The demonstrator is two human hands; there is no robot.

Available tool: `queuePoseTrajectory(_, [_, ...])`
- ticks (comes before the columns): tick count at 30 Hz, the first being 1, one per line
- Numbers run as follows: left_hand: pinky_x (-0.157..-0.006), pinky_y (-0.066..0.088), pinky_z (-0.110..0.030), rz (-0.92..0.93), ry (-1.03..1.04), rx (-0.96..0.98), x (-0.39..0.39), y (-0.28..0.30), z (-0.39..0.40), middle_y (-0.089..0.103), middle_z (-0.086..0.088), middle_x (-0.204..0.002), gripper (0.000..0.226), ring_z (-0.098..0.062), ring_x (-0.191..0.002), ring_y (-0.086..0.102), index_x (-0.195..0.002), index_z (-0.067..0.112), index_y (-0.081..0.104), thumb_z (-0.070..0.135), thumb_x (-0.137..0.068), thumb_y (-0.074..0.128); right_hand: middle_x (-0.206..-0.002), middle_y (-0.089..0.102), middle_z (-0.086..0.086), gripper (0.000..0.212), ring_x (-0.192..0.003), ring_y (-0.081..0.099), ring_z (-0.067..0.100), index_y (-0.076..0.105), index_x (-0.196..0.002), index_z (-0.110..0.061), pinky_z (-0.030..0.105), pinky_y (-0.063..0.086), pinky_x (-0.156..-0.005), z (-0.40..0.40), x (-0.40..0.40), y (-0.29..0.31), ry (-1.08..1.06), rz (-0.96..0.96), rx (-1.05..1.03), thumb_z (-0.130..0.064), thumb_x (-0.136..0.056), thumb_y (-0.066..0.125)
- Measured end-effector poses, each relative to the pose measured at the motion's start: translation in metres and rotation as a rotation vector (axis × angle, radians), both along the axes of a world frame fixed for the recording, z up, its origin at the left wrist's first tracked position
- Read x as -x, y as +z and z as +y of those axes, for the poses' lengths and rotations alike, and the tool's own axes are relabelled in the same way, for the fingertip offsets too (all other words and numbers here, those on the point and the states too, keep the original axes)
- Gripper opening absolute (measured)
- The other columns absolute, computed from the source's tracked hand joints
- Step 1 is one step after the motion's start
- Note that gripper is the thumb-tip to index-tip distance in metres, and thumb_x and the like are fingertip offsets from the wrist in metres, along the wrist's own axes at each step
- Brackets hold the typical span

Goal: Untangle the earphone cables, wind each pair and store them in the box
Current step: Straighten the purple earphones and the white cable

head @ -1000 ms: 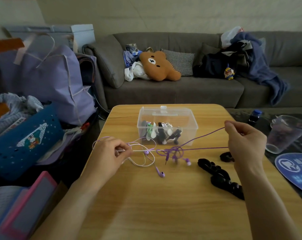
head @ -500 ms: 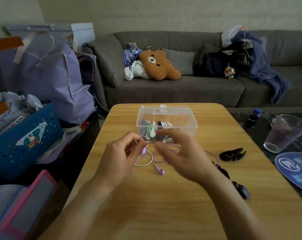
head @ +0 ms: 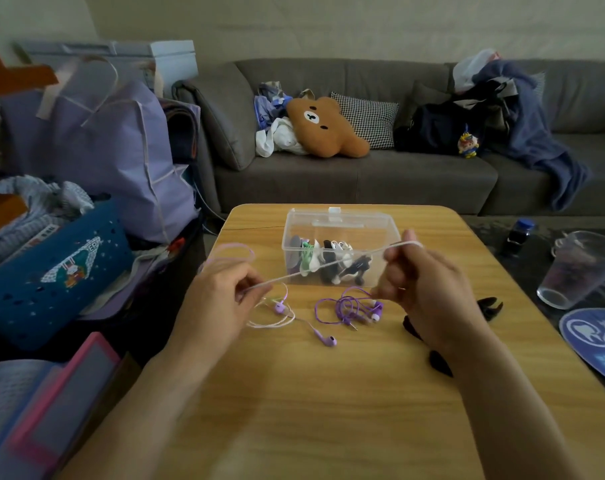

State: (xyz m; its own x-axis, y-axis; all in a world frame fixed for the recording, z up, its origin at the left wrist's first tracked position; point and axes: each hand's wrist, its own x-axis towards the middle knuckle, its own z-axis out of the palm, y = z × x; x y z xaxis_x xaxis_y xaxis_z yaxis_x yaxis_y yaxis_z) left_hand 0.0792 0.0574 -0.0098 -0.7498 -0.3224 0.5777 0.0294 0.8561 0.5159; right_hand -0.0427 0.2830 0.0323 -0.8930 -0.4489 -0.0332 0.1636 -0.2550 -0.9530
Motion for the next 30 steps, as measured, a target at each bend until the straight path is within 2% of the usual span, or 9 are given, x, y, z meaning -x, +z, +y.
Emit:
queuePoseTrajectory(3, [-0.065, 0.048, -0.017, -0.012, 0.081, 0.044, -0.002, -0.004, -0.009, 0.058, 0.02, -0.07, 0.012, -0.004, -0.071, 0.062, -0.078, 0.016, 0.075, 0.026, -0.08, 0.08, -0.061, 0.053, 0.002, 0.034, -0.055, 0.055, 0.017, 0.058, -0.081, -0.01, 0.031, 0.053, -0.054, 0.009, 0.007, 0.005, -0.05, -0.18, 0.151, -0.025, -0.105, 0.039])
queuePoseTrajectory(7, [-0.081, 0.054, -0.04, -0.165, 0.082, -0.073, 0.002, -0.019, -0.018, 0.067, 0.01, -0.093, 0.022, -0.011, -0.089, 0.064, -0.083, 0.025, 0.073, 0.046, -0.079, 0.076, -0.109, 0.074, 0.014, 0.045, -0.101, 0.072, 0.032, 0.062, -0.118, -0.005, 0.049, 0.058, -0.089, 0.02, 0.016, 0.0, -0.031, -0.333, 0.402, -0.035, -0.107, 0.03])
queuePoseTrajectory(9, [-0.083, 0.056, -0.04, -0.292, 0.057, -0.192, 0.001, -0.023, -0.018, 0.065, 0.013, -0.101, 0.04, -0.008, -0.092, 0.066, -0.09, 0.03, 0.07, 0.067, -0.076, 0.066, -0.101, 0.075, 0.013, 0.048, -0.098, 0.073, 0.031, 0.061, -0.119, -0.004, 0.051, 0.055, -0.093, 0.022, 0.016, 0.002, 0.011, -0.373, 0.492, -0.037, -0.107, 0.028])
queuePoseTrajectory(11, [-0.076, 0.058, -0.039, -0.391, 0.038, -0.231, 0.0, -0.021, -0.014, 0.069, 0.016, -0.091, 0.053, -0.004, -0.083, 0.067, -0.088, 0.032, 0.069, 0.08, -0.072, 0.053, -0.063, 0.059, 0.001, 0.047, -0.061, 0.062, 0.012, 0.064, -0.1, -0.005, 0.034, 0.054, -0.07, 0.023, 0.016, 0.003, 0.03, -0.394, 0.483, -0.04, -0.105, 0.033])
queuePoseTrajectory(14, [-0.057, 0.053, -0.035, -0.41, 0.035, -0.277, 0.001, -0.014, -0.006, 0.068, 0.011, -0.061, 0.052, -0.008, -0.053, 0.063, -0.072, 0.025, 0.066, 0.074, -0.074, 0.051, -0.048, 0.027, -0.008, 0.029, -0.042, 0.023, 0.009, 0.06, -0.082, -0.011, 0.022, 0.024, -0.041, 0.021, 0.014, 0.002, 0.004, -0.163, 0.13, -0.035, -0.095, 0.051])
queuePoseTrajectory(19, [-0.051, 0.041, -0.026, -0.28, -0.13, -0.604, 0.001, -0.014, 0.004, 0.062, 0.001, -0.058, 0.035, -0.011, -0.05, 0.05, -0.08, 0.011, 0.069, 0.046, -0.082, 0.073, -0.053, 0.059, -0.012, 0.023, -0.045, 0.048, 0.0, 0.072, -0.096, -0.023, 0.016, 0.036, -0.048, 0.007, -0.002, -0.008, 0.197, 0.44, -0.678, -0.042, -0.083, 0.075])
queuePoseTrajectory(23, [-0.048, 0.047, -0.02, -0.305, -0.362, -0.918, 0.0, -0.007, 0.019, 0.074, -0.006, -0.083, 0.033, -0.014, -0.061, 0.065, -0.109, 0.006, 0.067, 0.011, -0.077, 0.074, -0.084, 0.065, -0.013, 0.051, -0.069, 0.058, -0.002, 0.067, -0.115, -0.038, 0.017, 0.043, -0.065, -0.014, -0.015, -0.029, 0.37, 0.648, -0.857, -0.059, -0.071, 0.08])
queuePoseTrajectory(25, [-0.049, 0.047, -0.02, -0.37, -0.467, -0.956, -0.002, -0.006, 0.019, 0.075, -0.012, -0.097, 0.045, -0.018, -0.069, 0.068, -0.121, 0.007, 0.063, 0.009, -0.078, 0.077, -0.088, 0.065, -0.014, 0.038, -0.07, 0.056, -0.004, 0.069, -0.106, -0.039, 0.018, 0.042, -0.065, -0.023, -0.019, -0.036, 0.371, 0.741, -0.872, -0.058, -0.075, 0.078])
queuePoseTrajectory(30, [-0.057, 0.051, -0.019, -0.279, -0.253, -0.778, -0.002, -0.004, 0.01, 0.076, -0.005, -0.089, 0.034, -0.016, -0.072, 0.068, -0.102, 0.013, 0.072, 0.025, -0.072, 0.08, -0.065, 0.063, -0.02, 0.022, -0.056, 0.053, -0.005, 0.067, -0.075, -0.027, 0.013, 0.039, -0.054, -0.023, -0.014, -0.029, 0.299, 0.678, -0.789, -0.045, -0.087, 0.071])
